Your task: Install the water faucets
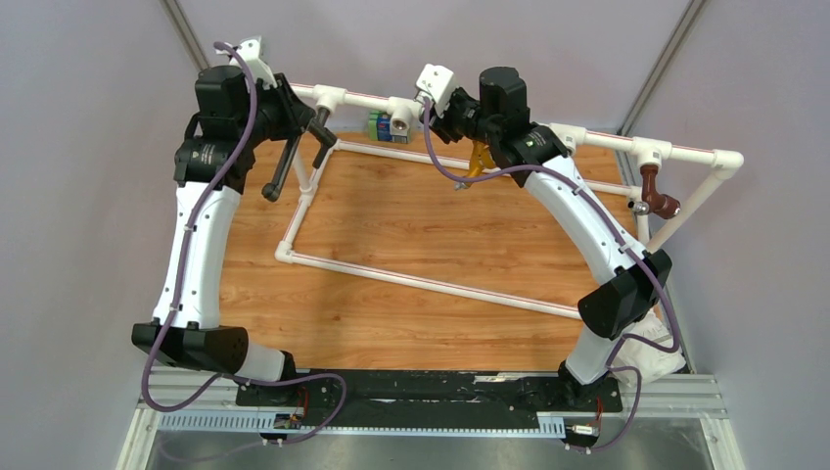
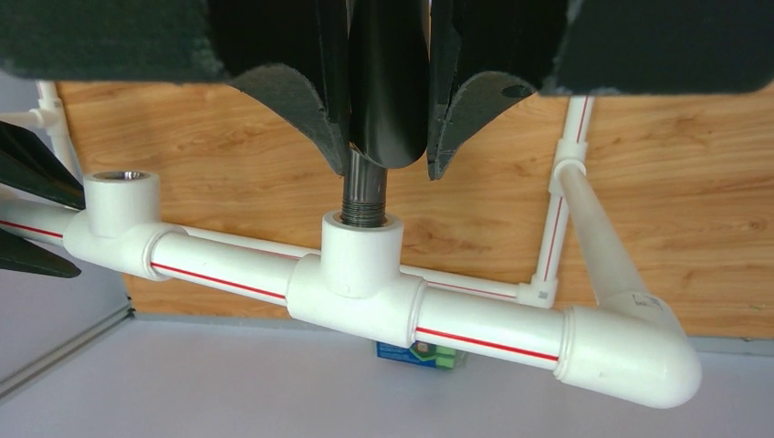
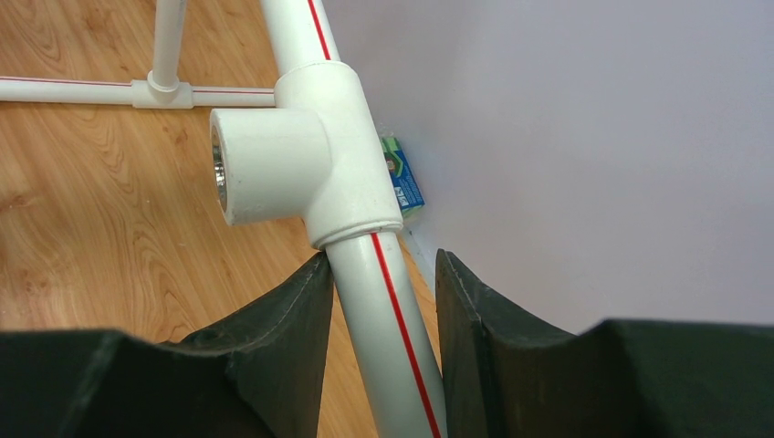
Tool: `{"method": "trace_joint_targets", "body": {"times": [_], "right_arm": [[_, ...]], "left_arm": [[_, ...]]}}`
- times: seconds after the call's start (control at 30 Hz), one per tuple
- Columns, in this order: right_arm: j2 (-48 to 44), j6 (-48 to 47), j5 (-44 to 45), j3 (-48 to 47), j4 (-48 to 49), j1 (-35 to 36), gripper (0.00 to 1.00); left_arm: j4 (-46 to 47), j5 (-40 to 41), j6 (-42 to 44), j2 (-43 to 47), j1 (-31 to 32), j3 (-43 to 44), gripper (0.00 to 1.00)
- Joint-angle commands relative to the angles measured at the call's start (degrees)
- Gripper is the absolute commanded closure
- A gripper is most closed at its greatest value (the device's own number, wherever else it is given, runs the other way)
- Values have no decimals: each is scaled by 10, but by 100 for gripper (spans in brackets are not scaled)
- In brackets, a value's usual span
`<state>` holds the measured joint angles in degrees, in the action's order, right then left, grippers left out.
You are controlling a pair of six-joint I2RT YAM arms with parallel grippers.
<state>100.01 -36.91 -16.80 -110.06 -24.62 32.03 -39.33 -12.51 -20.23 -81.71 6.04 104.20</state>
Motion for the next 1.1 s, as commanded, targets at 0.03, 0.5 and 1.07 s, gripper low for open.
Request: {"method": "trace_joint_targets", "body": {"times": [0.03, 0.5, 1.07], "right_arm": [[24, 69, -59, 21, -66, 29, 100], [26, 69, -58, 22, -67, 28, 100], [25, 71, -58, 24, -66, 28, 100]], "left_arm": [[-7, -63, -16, -9, 71, 36, 90], [0, -64, -41, -34, 143, 63, 60], [-5, -30, -46, 1, 164, 72, 40]]}}
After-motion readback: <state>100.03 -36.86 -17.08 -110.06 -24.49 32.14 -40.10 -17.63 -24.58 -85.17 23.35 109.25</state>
